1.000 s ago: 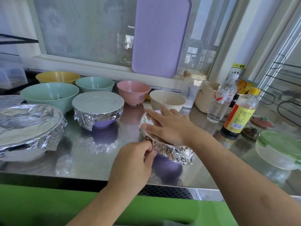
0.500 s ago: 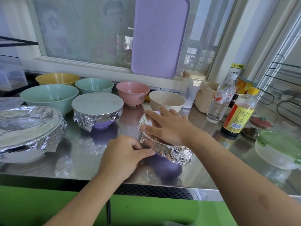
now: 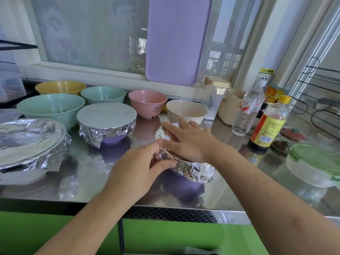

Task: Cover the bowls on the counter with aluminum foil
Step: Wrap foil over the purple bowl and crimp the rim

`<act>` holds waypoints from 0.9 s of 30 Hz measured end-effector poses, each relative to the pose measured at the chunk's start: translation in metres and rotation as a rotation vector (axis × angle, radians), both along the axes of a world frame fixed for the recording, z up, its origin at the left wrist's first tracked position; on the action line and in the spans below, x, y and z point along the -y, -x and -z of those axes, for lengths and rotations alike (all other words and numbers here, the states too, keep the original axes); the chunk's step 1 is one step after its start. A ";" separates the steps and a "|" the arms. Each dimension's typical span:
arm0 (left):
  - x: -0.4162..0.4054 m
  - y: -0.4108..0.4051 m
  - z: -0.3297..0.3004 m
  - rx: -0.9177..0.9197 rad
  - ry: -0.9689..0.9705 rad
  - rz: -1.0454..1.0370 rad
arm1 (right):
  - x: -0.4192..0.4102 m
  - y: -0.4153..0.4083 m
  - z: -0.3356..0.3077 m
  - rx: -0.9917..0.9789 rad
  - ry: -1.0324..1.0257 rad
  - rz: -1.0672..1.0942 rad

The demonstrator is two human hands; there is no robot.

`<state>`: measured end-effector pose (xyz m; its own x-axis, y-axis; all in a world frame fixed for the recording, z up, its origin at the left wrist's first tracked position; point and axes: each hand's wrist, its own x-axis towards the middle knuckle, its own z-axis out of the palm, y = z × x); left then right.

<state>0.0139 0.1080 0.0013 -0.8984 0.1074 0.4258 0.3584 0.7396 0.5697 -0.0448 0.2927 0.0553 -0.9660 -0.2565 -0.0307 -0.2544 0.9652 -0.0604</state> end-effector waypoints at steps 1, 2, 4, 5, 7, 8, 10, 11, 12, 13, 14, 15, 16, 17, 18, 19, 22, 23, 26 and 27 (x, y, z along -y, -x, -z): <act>0.001 -0.001 -0.001 0.002 0.055 0.015 | 0.000 0.000 0.000 0.001 -0.001 -0.001; 0.003 -0.002 -0.002 0.002 0.089 0.035 | 0.000 0.000 0.000 0.005 0.001 0.000; 0.005 -0.002 -0.001 0.044 0.095 0.075 | 0.000 0.000 0.000 0.009 0.007 0.002; 0.006 -0.001 0.001 0.112 0.034 0.107 | 0.000 0.000 0.000 0.006 0.007 0.001; 0.006 0.003 0.005 0.350 -0.321 0.195 | 0.000 0.000 -0.001 0.005 0.012 0.002; 0.004 0.005 0.005 0.473 -0.556 0.224 | 0.000 0.000 -0.001 0.009 0.016 0.002; 0.001 0.008 0.007 0.605 -0.855 0.201 | 0.000 -0.001 -0.001 0.010 0.016 0.000; 0.001 0.009 0.007 0.620 -0.901 0.170 | 0.000 -0.001 0.000 0.006 0.016 0.000; 0.001 0.009 0.006 0.624 -0.921 0.146 | 0.000 0.000 0.000 0.003 0.017 0.000; 0.001 0.010 0.006 0.624 -0.944 0.138 | -0.001 0.000 0.000 0.003 0.019 -0.001; 0.000 0.011 0.006 0.626 -0.978 0.147 | -0.001 0.000 0.001 0.004 0.020 -0.001; 0.000 0.011 0.004 0.634 -1.010 0.160 | -0.001 0.001 0.001 0.004 0.020 -0.002; 0.000 0.011 0.002 0.650 -1.028 0.175 | -0.001 0.001 0.001 0.001 0.019 -0.004; 0.000 0.012 0.002 0.666 -1.042 0.188 | -0.001 0.001 0.001 -0.001 0.018 -0.005; 0.000 0.013 0.002 0.673 -1.055 0.198 | -0.001 0.001 0.001 -0.002 0.018 -0.004; 0.000 0.013 0.003 0.668 -1.061 0.198 | -0.001 0.001 0.001 -0.002 0.018 -0.004; 0.003 0.015 0.005 0.645 -1.054 0.201 | -0.002 0.001 0.001 -0.003 0.018 -0.001; 0.004 0.014 0.005 0.639 -1.044 0.205 | -0.002 0.001 0.001 -0.003 0.017 -0.001; 0.005 0.013 0.007 0.606 -0.969 0.200 | -0.001 0.002 0.001 0.004 0.021 0.005; 0.005 0.013 0.007 0.581 -0.925 0.202 | -0.001 0.002 0.001 0.004 0.021 0.006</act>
